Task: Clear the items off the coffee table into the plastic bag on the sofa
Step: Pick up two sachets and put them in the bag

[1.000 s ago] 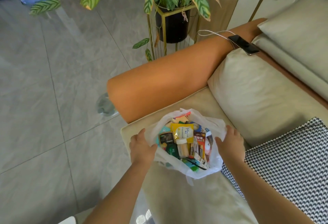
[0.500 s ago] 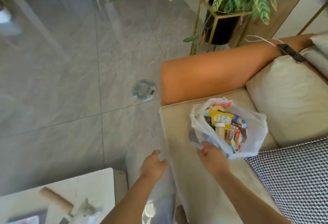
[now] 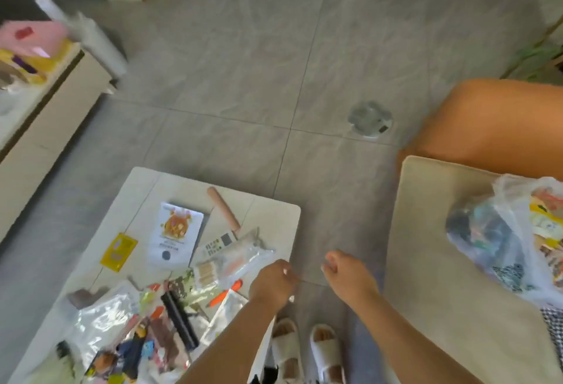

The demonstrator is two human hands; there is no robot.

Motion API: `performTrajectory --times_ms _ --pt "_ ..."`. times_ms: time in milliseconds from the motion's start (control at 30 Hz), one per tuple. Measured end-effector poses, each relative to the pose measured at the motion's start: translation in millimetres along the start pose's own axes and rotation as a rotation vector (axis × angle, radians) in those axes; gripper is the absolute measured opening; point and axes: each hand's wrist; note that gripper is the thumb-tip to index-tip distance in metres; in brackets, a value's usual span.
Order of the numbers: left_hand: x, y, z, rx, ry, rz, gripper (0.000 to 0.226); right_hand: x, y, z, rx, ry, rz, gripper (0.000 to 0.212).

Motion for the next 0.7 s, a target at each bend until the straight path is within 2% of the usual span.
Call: performTrajectory --times_ms 333,533,700 --pt "152 44 17 -0.021 -0.430 0.266 0.035 47 100 -6 0.364 -0.374 0.191 0.029" --pt "217 63 32 -0.067 -0.599 0.433 0.033 74 155 -3 0.513 -0.540 0.265 0.034" --pt "254 78 33 -0.087 -0.672 0.534 0.032 85 199 4 0.637 -0.574 0.345 0.034"
Point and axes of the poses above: each hand's wrist, its own z-axis away from the middle knuckle, its own y-axis out of the palm, x = y × z, and after that the axes turned 15 degrees about -y, right-handed
